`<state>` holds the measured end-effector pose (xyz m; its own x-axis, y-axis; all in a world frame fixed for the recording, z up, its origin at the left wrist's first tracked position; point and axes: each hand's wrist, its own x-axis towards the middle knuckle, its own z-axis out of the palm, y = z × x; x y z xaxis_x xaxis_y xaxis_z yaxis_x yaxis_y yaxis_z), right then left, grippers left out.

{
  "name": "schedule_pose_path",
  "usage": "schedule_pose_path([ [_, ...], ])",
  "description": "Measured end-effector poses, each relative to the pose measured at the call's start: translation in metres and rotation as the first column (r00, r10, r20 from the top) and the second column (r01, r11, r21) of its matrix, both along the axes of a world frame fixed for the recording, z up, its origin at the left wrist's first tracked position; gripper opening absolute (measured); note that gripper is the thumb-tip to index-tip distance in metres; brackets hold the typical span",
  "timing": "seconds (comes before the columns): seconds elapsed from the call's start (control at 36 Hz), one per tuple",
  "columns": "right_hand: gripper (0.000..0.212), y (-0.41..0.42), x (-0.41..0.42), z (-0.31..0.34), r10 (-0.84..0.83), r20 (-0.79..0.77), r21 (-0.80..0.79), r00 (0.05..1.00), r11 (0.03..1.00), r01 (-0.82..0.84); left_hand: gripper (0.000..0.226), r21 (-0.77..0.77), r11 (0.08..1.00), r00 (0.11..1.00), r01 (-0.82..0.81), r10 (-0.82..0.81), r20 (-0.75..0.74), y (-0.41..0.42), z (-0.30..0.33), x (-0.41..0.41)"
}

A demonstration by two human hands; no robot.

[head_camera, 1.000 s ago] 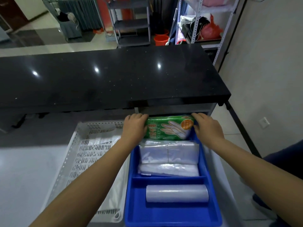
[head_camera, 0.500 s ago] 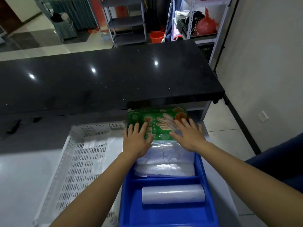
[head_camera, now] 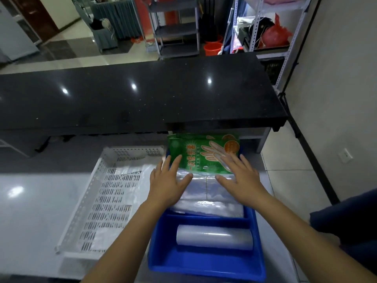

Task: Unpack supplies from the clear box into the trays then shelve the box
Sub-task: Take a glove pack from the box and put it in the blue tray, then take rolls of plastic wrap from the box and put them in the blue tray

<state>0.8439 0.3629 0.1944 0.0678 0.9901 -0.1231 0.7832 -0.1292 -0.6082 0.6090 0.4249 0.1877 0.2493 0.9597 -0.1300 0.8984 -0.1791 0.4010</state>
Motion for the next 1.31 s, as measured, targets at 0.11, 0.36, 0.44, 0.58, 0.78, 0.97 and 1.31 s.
schedule_pose_path([
  [0.11, 0.064, -0.035, -0.029, 0.017, 0.010, -0.118, -0.023, 0.993, 1.000, -0.013, 0.075, 0.015, 0.992, 0.990, -0.125, 0.123, 0.072, -0.054, 0.011, -0.022],
  [0.36, 0.061, -0.073, -0.102, 0.017, 0.398, -0.148, -0.103, 0.905, 0.904, -0.414, 0.082, -0.086, 0.911, 0.912, -0.404, 0.408, 0.041, -0.171, 0.022, -0.081],
  [0.44, 0.062, -0.072, -0.132, 0.020, 0.511, -0.119, -0.123, 0.851, 0.843, -0.524, 0.076, -0.098, 0.869, 0.873, -0.486, 0.488, -0.003, -0.201, 0.022, -0.104],
  [0.58, 0.058, -0.082, -0.194, 0.030, 0.672, -0.088, -0.104, 0.735, 0.728, -0.678, 0.076, -0.163, 0.777, 0.781, -0.608, 0.622, 0.052, -0.255, 0.016, -0.154],
  [0.78, 0.059, -0.143, -0.311, 0.026, 0.845, -0.019, -0.129, 0.535, 0.529, -0.839, 0.074, -0.250, 0.621, 0.611, -0.743, 0.782, 0.125, -0.346, -0.003, -0.249],
  [0.97, 0.059, -0.220, -0.437, -0.005, 0.915, -0.017, -0.271, 0.404, 0.385, -0.882, 0.069, -0.221, 0.538, 0.497, -0.813, 0.840, 0.215, -0.446, -0.020, -0.343],
  [1.31, 0.049, -0.260, -0.564, -0.007, 0.924, -0.009, -0.310, 0.382, 0.360, -0.880, 0.071, -0.366, 0.357, 0.283, -0.859, 0.928, 0.242, -0.532, -0.060, -0.453],
])
